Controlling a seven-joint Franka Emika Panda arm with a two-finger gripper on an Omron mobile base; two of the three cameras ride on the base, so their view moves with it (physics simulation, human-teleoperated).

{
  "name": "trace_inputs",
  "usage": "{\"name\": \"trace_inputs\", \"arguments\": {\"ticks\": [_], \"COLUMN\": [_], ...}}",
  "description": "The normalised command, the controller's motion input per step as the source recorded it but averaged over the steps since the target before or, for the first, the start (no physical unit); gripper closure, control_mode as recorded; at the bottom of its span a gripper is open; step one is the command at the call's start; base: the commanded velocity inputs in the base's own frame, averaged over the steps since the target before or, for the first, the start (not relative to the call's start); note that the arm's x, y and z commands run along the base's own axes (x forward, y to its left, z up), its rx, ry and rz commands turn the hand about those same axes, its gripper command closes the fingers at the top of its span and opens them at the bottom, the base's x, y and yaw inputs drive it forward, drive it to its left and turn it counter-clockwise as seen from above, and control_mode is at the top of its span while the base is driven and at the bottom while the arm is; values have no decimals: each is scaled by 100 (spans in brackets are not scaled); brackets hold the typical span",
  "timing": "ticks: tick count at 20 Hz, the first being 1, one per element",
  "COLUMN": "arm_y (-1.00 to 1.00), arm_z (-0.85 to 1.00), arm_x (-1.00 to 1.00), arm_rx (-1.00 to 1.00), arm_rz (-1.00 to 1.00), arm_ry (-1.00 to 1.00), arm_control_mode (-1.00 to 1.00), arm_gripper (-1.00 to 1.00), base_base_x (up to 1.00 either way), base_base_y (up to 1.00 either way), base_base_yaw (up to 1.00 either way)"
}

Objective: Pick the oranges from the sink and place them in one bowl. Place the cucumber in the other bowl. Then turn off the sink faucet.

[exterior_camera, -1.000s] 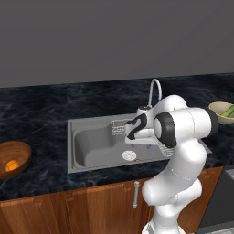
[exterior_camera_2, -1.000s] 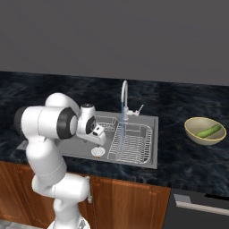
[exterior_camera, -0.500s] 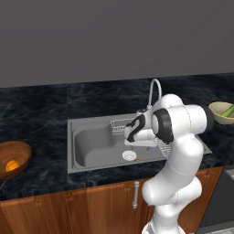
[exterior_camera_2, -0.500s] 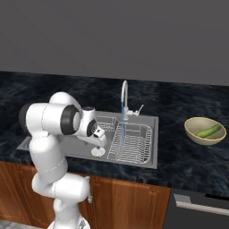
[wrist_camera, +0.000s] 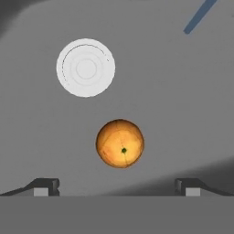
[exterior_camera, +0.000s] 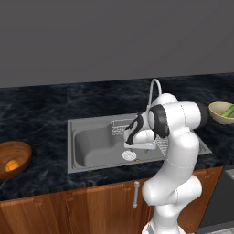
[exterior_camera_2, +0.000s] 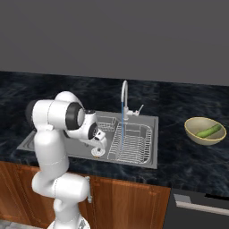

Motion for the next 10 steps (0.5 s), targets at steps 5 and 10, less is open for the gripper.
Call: {"name": "trace_inputs", "arguments": {"ticks": [5,10], "arm_y": [0,0], "arm_z": [-28,-25], "arm_x": [3,4], "arm_rx": [0,0], "arm_rz": [0,0], "arm_ry": [0,0], "arm_control_mode": [-100,-100], "arm_gripper": [-100,-100], "base_base_x": [0,0], "base_base_y": [0,0], "base_base_yaw": [0,0]}}
